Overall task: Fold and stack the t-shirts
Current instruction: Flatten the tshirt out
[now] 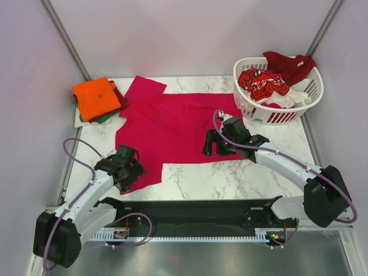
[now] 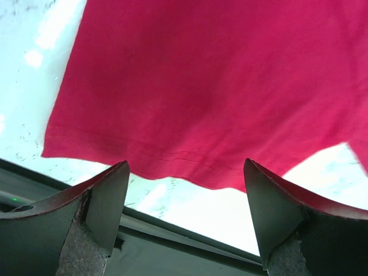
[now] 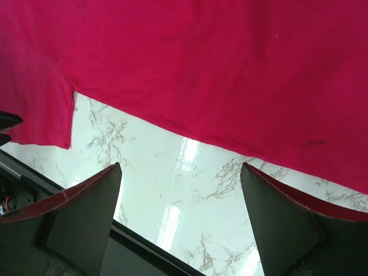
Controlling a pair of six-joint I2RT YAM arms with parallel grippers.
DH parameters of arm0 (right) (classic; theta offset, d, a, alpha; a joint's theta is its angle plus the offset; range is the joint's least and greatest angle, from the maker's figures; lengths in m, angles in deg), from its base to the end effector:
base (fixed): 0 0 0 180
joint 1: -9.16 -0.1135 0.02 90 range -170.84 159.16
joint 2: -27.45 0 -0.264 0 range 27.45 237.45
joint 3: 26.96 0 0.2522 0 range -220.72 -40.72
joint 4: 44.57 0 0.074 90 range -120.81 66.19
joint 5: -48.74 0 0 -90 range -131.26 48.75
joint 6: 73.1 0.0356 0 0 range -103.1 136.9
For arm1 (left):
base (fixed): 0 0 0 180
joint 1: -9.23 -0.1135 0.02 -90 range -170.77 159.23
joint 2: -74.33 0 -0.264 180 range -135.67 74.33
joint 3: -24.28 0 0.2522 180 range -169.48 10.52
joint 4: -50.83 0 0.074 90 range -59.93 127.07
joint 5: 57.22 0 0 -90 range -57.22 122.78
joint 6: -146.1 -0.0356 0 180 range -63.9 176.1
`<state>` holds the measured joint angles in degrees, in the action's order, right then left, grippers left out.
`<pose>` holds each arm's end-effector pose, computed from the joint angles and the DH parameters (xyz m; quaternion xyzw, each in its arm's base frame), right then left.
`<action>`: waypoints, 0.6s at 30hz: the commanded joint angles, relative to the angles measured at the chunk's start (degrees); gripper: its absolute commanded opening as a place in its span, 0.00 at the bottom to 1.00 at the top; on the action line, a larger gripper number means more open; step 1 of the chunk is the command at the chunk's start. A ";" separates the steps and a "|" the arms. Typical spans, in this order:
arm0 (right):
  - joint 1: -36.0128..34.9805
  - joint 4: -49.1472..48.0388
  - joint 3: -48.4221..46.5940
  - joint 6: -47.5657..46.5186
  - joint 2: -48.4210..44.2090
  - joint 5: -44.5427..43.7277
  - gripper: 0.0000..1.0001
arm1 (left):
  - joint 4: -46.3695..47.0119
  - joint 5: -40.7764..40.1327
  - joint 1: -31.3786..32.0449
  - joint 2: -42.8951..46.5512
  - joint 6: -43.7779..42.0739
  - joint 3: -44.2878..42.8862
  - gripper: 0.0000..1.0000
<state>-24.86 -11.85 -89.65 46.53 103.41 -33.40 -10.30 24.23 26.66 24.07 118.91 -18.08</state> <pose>0.2271 0.1592 0.2331 -0.0611 0.9233 0.2511 0.2841 0.1353 -0.0369 0.1799 -0.3908 0.8994 -0.0609 0.1860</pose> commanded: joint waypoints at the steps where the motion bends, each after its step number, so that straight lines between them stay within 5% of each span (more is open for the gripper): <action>1: -0.35 -1.65 0.94 0.52 -0.29 -0.39 0.93 | -1.76 -5.33 2.25 -2.56 4.96 -0.58 0.88; 11: 0.35 -0.24 3.04 0.87 -0.90 -7.50 0.96 | 3.33 -5.16 4.36 -4.14 5.22 2.40 0.68; 18: 7.02 1.43 6.38 3.59 -0.90 -11.46 0.96 | 6.33 -6.03 7.61 -8.80 5.40 2.41 0.57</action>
<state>-20.73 -11.26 -85.13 47.66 103.48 -42.10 -7.70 20.42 32.98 17.62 121.33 -16.18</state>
